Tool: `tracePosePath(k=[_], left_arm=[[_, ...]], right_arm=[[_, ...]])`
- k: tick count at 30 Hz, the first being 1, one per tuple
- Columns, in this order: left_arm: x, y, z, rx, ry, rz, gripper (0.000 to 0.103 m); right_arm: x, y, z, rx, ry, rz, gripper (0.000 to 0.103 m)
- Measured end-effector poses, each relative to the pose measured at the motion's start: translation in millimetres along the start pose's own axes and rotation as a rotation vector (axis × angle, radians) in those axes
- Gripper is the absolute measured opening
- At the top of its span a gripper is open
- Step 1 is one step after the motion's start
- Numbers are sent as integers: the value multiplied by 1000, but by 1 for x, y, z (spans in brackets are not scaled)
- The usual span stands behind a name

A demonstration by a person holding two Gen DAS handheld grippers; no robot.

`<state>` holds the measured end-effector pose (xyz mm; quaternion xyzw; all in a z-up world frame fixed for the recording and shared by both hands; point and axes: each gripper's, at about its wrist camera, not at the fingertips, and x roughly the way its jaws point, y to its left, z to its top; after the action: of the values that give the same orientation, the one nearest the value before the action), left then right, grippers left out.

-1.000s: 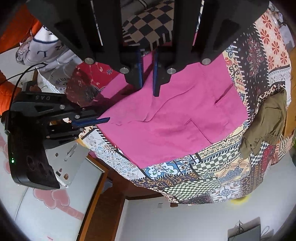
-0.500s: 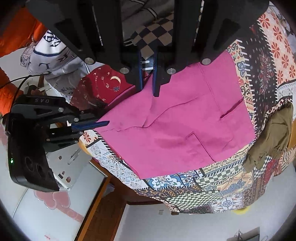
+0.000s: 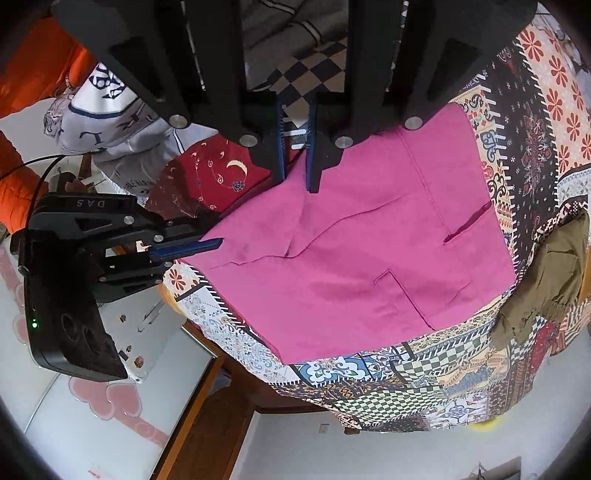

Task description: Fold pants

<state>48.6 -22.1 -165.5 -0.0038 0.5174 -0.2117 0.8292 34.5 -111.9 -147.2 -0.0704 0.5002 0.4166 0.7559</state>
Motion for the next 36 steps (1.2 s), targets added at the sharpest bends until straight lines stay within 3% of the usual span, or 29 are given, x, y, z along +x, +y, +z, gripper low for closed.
tracePosePath(k=[7,16,23,27,30,34,36], left_arm=[[-6,3,-6,-11,7,-15,9],[-33,13,-25,-26,10,20,9],[-57,41,-12,-122,-81,57,9],[-45,52,2,-158,-84,45,9],[-19,55,6,-164,-33,29,9],[1,59,-2,-153,6,45,9],[-2,61,-5,-152,2,49,9]], right_arm=[[-3,-6,-3,18,20,-17,19],[-33,-23,-14,66,1,-62,20],[-44,-43,-4,150,-68,-73,24],[-30,-45,9,164,-64,-50,24],[-14,-40,15,153,-44,-6,24],[11,-35,8,117,39,-8,25],[12,-42,2,118,34,2,29]])
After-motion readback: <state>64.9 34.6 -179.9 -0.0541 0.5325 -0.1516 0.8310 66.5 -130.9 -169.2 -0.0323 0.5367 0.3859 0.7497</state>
